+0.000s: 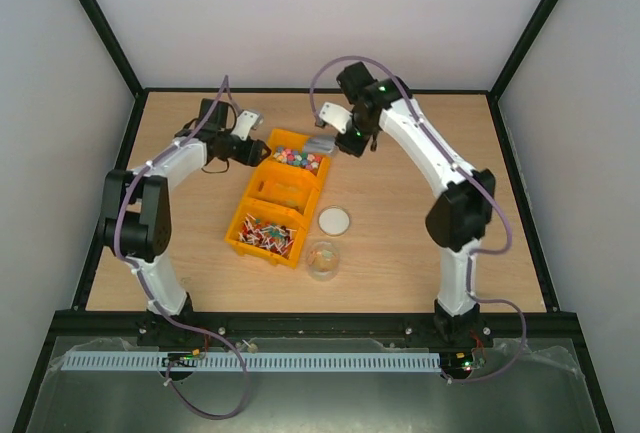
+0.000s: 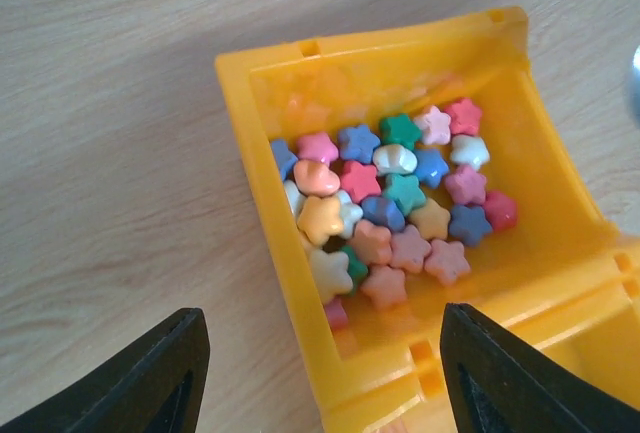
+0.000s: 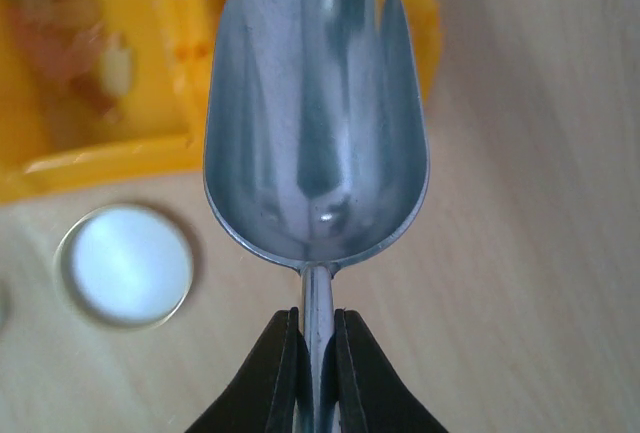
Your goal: Pack the candies
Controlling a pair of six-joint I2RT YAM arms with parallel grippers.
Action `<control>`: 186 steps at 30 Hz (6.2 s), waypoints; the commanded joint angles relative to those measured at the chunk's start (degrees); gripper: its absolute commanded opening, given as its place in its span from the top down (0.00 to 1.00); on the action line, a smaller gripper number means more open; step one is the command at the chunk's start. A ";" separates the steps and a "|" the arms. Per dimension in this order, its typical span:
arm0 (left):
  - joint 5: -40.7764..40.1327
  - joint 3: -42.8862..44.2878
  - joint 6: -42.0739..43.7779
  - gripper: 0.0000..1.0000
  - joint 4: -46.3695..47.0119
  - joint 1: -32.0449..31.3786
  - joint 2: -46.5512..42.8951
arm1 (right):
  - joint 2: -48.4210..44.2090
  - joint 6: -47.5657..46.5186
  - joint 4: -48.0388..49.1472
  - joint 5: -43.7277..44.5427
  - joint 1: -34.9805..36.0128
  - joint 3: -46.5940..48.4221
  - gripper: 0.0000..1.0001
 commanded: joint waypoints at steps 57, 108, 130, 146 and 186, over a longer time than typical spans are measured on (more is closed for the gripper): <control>1.55 5.04 2.18 0.68 3.11 -4.08 9.34 | 27.08 7.20 15.14 -7.99 4.85 9.38 0.99; 2.57 8.80 -0.04 0.53 -0.85 0.57 8.66 | 2.50 14.33 48.94 -31.85 -8.54 -29.57 0.99; 2.13 7.92 4.68 0.50 -5.18 0.77 4.90 | -19.03 -5.49 31.49 -39.47 -11.81 -40.48 0.99; 1.99 1.42 4.69 0.49 -4.09 0.75 -1.47 | -35.81 -29.05 13.67 -37.55 -11.56 -52.88 0.99; 3.43 -3.91 3.32 0.49 -2.97 0.80 -6.32 | -39.02 -32.86 0.78 -14.07 -1.70 -54.29 0.99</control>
